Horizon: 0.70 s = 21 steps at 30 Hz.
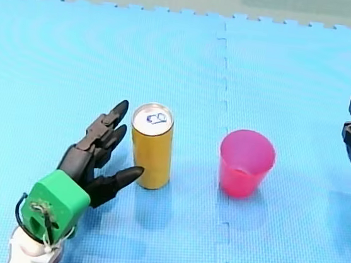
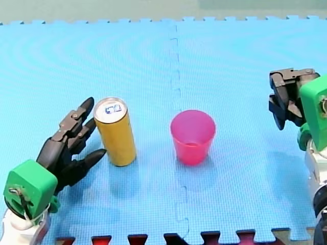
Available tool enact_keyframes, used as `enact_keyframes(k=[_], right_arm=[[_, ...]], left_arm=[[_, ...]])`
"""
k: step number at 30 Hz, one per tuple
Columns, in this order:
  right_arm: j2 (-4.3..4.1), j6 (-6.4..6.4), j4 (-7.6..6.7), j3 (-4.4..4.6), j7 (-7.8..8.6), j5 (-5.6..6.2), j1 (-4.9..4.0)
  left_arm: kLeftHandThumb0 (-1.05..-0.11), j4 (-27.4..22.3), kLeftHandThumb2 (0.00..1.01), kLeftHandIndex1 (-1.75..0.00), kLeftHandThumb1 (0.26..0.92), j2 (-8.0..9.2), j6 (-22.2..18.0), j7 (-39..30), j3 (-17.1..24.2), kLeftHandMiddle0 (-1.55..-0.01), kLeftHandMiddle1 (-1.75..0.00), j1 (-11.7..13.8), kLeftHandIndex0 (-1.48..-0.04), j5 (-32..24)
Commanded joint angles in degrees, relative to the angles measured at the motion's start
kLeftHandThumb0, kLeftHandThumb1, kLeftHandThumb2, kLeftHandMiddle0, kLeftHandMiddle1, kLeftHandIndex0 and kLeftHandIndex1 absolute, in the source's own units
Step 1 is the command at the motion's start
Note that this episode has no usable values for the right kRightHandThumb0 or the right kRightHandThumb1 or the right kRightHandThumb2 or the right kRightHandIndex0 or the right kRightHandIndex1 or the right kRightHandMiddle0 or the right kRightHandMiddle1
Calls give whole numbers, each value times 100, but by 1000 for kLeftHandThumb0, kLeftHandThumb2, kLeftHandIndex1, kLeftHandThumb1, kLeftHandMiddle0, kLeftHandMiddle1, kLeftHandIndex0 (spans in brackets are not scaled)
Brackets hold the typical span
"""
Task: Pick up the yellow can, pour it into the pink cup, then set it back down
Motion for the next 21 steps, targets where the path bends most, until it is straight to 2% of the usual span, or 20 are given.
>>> enact_keyframes(k=[1, 21], right_arm=[[-14, 13, 7, -18, -10, 16, -19], [-16, 18, 9, -42, -40, 17, -15]], left_arm=[[-1048, -2, 21, -5, 920, 26, 9, -18, 9, -246, 0, -25, -201, -6], [-1048, -16, 20, -7, 920, -9, 8, 2, 1, -248, -1, -22, -214, 5]])
